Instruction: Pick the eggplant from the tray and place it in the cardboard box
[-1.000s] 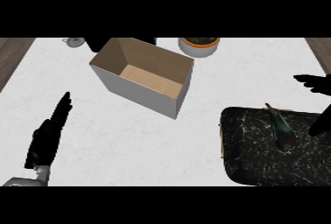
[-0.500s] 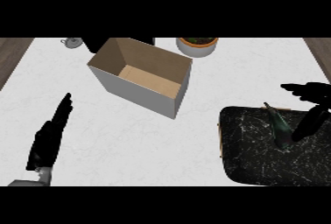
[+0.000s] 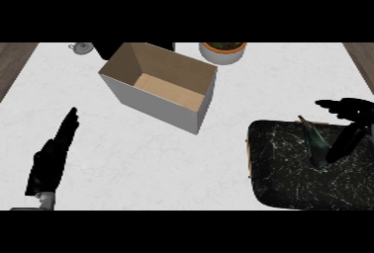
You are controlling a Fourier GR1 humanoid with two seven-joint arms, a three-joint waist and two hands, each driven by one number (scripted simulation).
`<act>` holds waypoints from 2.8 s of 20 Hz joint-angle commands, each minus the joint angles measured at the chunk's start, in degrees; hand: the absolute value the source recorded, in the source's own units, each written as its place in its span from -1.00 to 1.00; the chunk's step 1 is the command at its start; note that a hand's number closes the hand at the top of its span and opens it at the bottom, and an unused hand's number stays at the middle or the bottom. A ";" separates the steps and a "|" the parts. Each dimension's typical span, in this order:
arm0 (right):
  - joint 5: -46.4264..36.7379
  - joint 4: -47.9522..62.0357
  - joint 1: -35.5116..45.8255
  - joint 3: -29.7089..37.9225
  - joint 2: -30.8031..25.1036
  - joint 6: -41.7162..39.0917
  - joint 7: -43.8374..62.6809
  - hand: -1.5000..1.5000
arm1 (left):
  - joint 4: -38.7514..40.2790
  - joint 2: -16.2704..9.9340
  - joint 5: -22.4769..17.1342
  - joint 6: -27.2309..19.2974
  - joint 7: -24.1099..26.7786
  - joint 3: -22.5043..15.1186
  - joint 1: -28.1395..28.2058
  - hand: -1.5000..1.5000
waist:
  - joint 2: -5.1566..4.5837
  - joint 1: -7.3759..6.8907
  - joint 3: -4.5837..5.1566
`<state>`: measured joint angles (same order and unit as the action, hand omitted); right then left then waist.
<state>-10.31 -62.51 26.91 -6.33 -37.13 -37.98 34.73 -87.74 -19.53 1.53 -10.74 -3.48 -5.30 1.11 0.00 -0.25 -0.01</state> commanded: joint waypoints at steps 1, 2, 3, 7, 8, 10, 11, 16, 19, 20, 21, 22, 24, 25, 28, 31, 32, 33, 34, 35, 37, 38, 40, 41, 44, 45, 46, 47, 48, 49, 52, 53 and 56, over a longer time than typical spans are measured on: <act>-2.48 -1.51 -0.84 1.52 1.88 -1.22 0.86 -1.00 | -3.00 1.70 2.65 -0.08 -5.48 -0.40 -1.39 0.00 | 0.03 0.10 0.01; -4.23 0.72 -0.70 2.17 2.60 0.13 -1.55 -1.00 | -2.36 2.45 3.52 0.00 -4.30 -0.45 -1.66 0.00 | -0.01 0.04 0.00; -4.81 -1.44 -1.26 1.08 5.32 2.39 1.36 -1.00 | 2.56 1.26 0.87 2.37 1.24 2.72 -0.94 0.00 | -0.01 0.08 0.02; -4.63 -6.10 -4.16 4.36 4.49 -0.27 2.25 -1.00 | 0.44 4.54 4.79 0.71 1.96 0.61 2.05 0.00 | 0.05 0.17 0.02; -7.19 -3.36 -4.65 3.87 5.32 0.69 -0.85 -1.00 | -2.08 3.81 5.05 1.77 -0.86 0.94 1.70 0.00 | 0.02 0.05 0.01; -6.37 -5.07 -4.42 3.85 7.49 0.35 2.81 -1.00 | -3.70 5.16 5.54 0.78 -4.02 0.33 0.68 0.00 | 0.07 0.13 0.01; -8.41 -1.00 -4.73 5.86 3.61 -0.11 -5.30 -1.00 | -3.58 4.33 5.20 2.08 -1.56 1.78 1.74 0.00 | 0.01 0.02 0.00; -13.26 5.51 -0.92 5.92 7.30 2.34 -8.08 -1.00 | -4.29 4.46 5.20 4.67 -2.79 3.75 0.78 0.00 | -0.05 -0.17 0.00; -13.10 0.82 -3.47 6.96 8.76 0.51 -3.35 -1.00 | -1.41 5.28 6.14 5.35 -2.48 5.00 -0.32 0.00 | 0.01 0.09 0.01; -12.80 -0.50 -3.32 7.01 8.66 -0.20 -3.03 -1.00 | 3.92 5.87 6.60 4.21 -0.05 6.17 -4.61 0.00 | -0.01 0.24 0.02; -13.41 -0.24 -4.76 7.50 8.61 -0.50 -4.38 -1.00 | 2.17 5.85 6.95 5.41 0.60 5.72 -1.55 0.00 | 0.01 0.15 0.02; -13.78 0.94 -4.16 8.10 7.06 -1.21 -7.25 -1.00 | -1.52 4.54 5.36 6.87 -1.16 7.08 -0.30 0.00 | 0.01 0.04 0.01; -16.82 5.08 -3.56 5.22 9.08 0.60 -8.46 -1.00 | 1.33 7.79 8.71 3.63 -1.77 4.15 -2.93 0.00 | -0.09 -0.03 0.00; -17.18 3.37 -3.75 6.14 9.48 0.70 -8.06 -1.00 | -2.90 7.03 7.72 5.47 -1.41 4.90 1.81 0.00 | -0.01 -0.09 0.00; -16.05 1.44 -5.59 7.10 9.75 -1.81 -6.41 -1.00 | 0.33 5.86 6.73 6.87 -1.06 7.52 -1.81 0.00 | 0.01 0.14 0.01; -15.26 1.79 -6.08 8.43 10.89 -0.64 -6.63 1.00 | -3.01 7.20 6.86 6.78 -3.25 6.08 0.48 0.00 | 0.03 0.05 0.00; -16.75 2.19 -7.21 7.72 10.48 0.99 -9.90 1.00 | -1.01 6.40 7.24 6.72 0.68 7.31 1.41 0.00 | 0.00 0.03 0.01; -19.12 0.25 -8.41 5.63 10.72 2.74 -11.94 1.00 | 1.87 8.05 8.35 5.11 -1.29 6.72 -2.88 0.00 | -0.03 0.25 0.01; -22.01 4.87 -3.98 5.50 10.11 5.33 -13.30 1.00 | 2.52 7.12 6.93 6.94 0.39 7.73 -3.65 0.00 | -0.11 -0.07 0.00; -23.86 2.06 -5.05 4.37 10.74 8.36 -12.17 1.00 | -4.12 6.24 7.50 7.25 -3.76 6.68 -0.13 0.00 | -0.01 -0.26 -0.02; -24.27 -1.15 -3.87 5.28 9.35 7.00 -10.19 1.00 | -0.15 6.64 6.52 7.88 -1.82 8.05 -2.04 0.00 | 0.00 0.06 0.02; -26.76 -0.89 -7.25 3.57 9.38 10.20 -13.98 1.00 | 1.30 8.00 8.87 6.06 -0.98 6.61 -2.71 0.00 | -0.02 0.18 0.01; -27.75 3.03 -3.81 5.21 7.78 11.16 -17.77 1.00 | 0.43 9.59 10.21 4.82 -2.06 5.54 -2.33 0.00 | -0.06 -0.04 0.00; -29.83 3.48 -2.12 2.18 10.00 15.50 -20.80 1.00 | 0.86 8.13 8.23 6.75 0.54 6.59 -1.34 0.00 | -0.22 -0.65 -0.03; -33.75 1.60 4.28 -3.22 8.21 17.13 -29.71 1.00 | 1.47 8.67 9.44 6.83 -1.51 4.67 -4.06 0.00 | -1.08 -3.13 -0.20; -35.60 -0.22 4.89 -6.09 9.58 18.94 -31.92 1.00 | 0.17 7.95 8.08 8.56 -0.77 4.80 -3.99 0.00 | -1.02 -4.22 -0.22; -36.50 -0.30 7.27 -6.89 8.67 19.95 -35.19 1.00 | 0.69 8.85 8.57 7.80 -2.03 4.31 -5.99 0.00 | -1.45 -4.57 -0.29; -36.75 0.55 7.45 -6.73 7.35 21.49 -39.13 1.00 | 1.13 7.02 8.81 7.95 0.94 5.73 -2.93 0.00 | -1.13 -4.39 -0.19; -38.31 2.84 9.16 -7.46 7.58 23.72 -41.13 1.00 | 0.63 8.76 9.17 7.30 -0.61 4.34 -4.33 0.00 | -1.30 -4.28 -0.23; -39.95 5.34 9.86 -8.23 8.50 26.77 -42.93 1.00 | 1.18 9.52 9.70 6.37 -1.91 4.19 -4.98 0.00 | -1.24 -3.63 -0.20; -42.08 12.88 14.36 -7.70 12.05 33.42 -46.12 1.00 | 2.56 7.01 8.19 7.90 0.81 7.06 -3.59 0.00 | -0.90 -2.86 -0.08; -42.68 16.94 16.33 -6.82 11.36 35.29 -48.67 1.00 | 3.43 8.55 8.78 7.31 -0.98 5.84 -5.44 0.00 | -1.00 -2.61 -0.09; -41.83 23.02 20.27 -3.17 11.00 39.02 -53.18 1.00 | 0.30 7.73 8.32 7.64 -3.52 6.72 -5.00 0.00 | -0.65 -1.94 -0.08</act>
<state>-51.35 -47.17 42.18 -11.78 -26.31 -4.34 -12.35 -86.73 -11.31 10.31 -3.43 -5.13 0.52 -2.94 -0.82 -2.88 -0.11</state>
